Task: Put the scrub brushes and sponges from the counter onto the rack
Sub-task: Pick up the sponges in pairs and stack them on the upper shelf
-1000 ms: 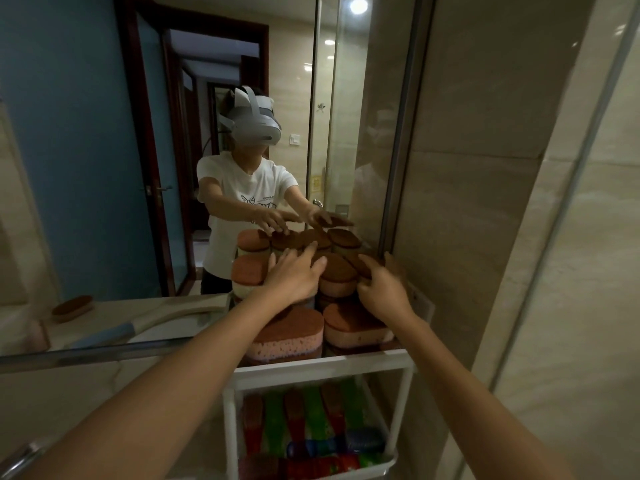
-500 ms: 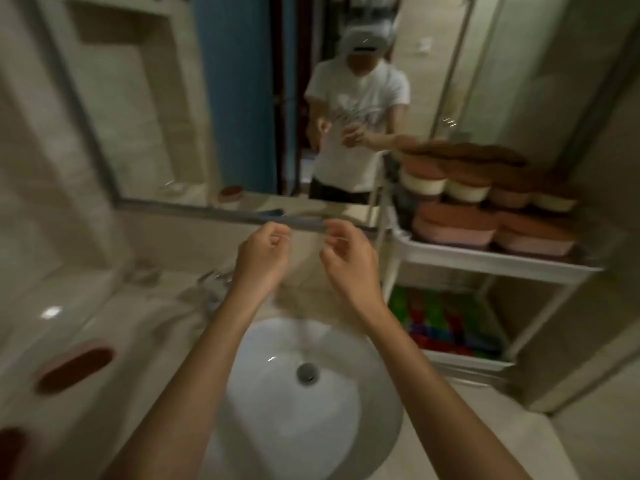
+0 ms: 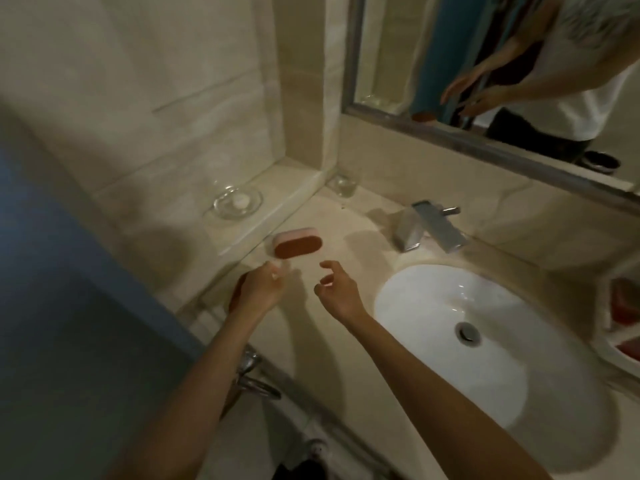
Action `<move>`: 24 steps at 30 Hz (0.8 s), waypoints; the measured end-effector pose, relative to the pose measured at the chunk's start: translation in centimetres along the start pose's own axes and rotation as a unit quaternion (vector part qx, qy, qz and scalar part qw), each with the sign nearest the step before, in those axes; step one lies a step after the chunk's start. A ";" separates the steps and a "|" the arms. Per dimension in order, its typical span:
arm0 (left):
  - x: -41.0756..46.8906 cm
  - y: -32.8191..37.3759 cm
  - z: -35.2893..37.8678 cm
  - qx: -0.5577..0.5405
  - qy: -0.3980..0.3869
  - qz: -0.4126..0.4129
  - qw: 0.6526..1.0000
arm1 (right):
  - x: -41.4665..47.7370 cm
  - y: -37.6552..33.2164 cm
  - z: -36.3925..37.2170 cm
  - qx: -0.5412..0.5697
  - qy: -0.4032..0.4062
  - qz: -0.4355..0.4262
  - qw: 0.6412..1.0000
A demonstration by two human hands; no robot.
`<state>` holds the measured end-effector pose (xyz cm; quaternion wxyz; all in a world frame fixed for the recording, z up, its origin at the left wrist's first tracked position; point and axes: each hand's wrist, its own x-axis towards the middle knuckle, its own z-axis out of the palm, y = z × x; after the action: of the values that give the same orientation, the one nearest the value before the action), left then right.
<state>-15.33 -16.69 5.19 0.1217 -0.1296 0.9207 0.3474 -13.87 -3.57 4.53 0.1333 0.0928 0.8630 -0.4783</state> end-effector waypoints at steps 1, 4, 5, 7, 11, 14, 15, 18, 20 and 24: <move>0.8 -1.2 -0.1 0.021 -0.004 -0.009 1.000 | 0.7 -0.1 1.1 -0.012 -0.011 0.001 1.000; 3.1 -3.7 0.2 0.088 -0.004 -0.048 0.995 | 2.8 -0.1 3.3 -0.062 -0.033 -0.003 0.998; 3.7 -4.3 0.4 0.107 -0.006 -0.060 0.992 | 3.6 0.0 3.8 -0.082 -0.036 -0.009 0.996; 4.9 -5.3 0.9 0.134 -0.023 -0.073 0.988 | 5.4 0.1 4.4 -0.121 -0.040 -0.023 0.992; 6.9 -6.7 1.5 0.135 -0.052 -0.077 0.987 | 9.1 -0.5 4.7 -0.202 -0.043 -0.075 0.975; 7.3 -7.4 2.0 0.095 -0.046 -0.063 0.992 | 11.8 -1.4 4.6 -0.242 -0.051 -0.103 0.963; 7.3 -7.6 2.2 0.097 -0.045 -0.057 0.993 | 12.6 -1.6 4.6 -0.255 -0.058 -0.103 0.960; 7.6 -8.4 2.6 0.103 -0.034 -0.042 0.993 | 14.6 -1.8 4.6 -0.306 -0.081 -0.080 0.945; 7.7 -8.4 2.5 0.099 -0.026 -0.033 0.994 | 15.1 -1.6 4.5 -0.340 -0.078 -0.093 0.932; 7.7 -7.9 2.4 0.101 -0.027 -0.027 0.994 | 15.2 -0.6 4.3 -0.383 -0.004 -0.124 0.916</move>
<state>-19.70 -22.02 -3.81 0.1685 -0.1318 0.9436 0.2525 -27.82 -7.02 -1.97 0.1018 -0.0751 0.9841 -0.1247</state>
